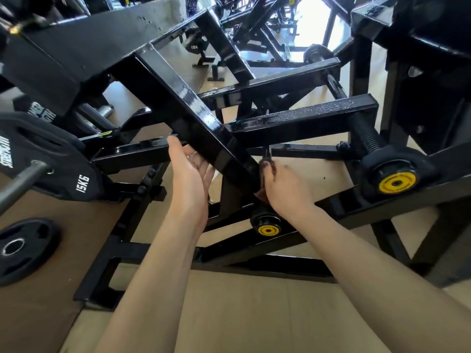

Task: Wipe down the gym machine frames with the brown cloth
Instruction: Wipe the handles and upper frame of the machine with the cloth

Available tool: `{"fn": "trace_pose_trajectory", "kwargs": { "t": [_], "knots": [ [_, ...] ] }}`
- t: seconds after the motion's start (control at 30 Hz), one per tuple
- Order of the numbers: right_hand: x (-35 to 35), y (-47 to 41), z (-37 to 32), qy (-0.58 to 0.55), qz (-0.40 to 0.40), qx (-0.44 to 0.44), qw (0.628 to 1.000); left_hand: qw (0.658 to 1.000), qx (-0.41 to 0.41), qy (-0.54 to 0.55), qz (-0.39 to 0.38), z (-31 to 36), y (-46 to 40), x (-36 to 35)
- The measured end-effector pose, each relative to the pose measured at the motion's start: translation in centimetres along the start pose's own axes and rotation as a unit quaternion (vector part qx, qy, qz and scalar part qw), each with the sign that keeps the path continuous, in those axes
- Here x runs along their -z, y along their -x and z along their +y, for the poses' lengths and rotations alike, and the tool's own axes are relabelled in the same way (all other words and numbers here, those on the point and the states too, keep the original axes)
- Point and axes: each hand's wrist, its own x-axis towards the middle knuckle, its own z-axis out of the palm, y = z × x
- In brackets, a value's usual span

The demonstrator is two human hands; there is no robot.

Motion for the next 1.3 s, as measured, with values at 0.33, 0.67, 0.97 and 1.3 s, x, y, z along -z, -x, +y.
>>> {"fn": "trace_pose_trajectory", "kwargs": {
  "t": [0.33, 0.67, 0.97, 1.3],
  "knots": [
    [1.6, 1.1, -3.7, 0.018, -0.041, -0.072, 0.996, 0.992, 0.111, -0.056, 0.036, 1.6, 1.1, -1.4],
    [13.9, 10.2, -15.5, -0.326, -0.176, -0.205, 0.906, 0.917, 0.388, -0.071, 0.056, 15.7, 10.9, -4.7],
    [28.1, 14.4, -20.8, -0.419, -0.231, -0.431, 0.765, 0.863, 0.446, -0.237, 0.03, 25.5, 15.4, -10.1],
    [39.2, 11.8, -17.3, -0.485, -0.094, -0.47, 0.732, 0.847, 0.208, -0.483, -0.08, 30.4, 12.5, -19.8]
  ]
}}
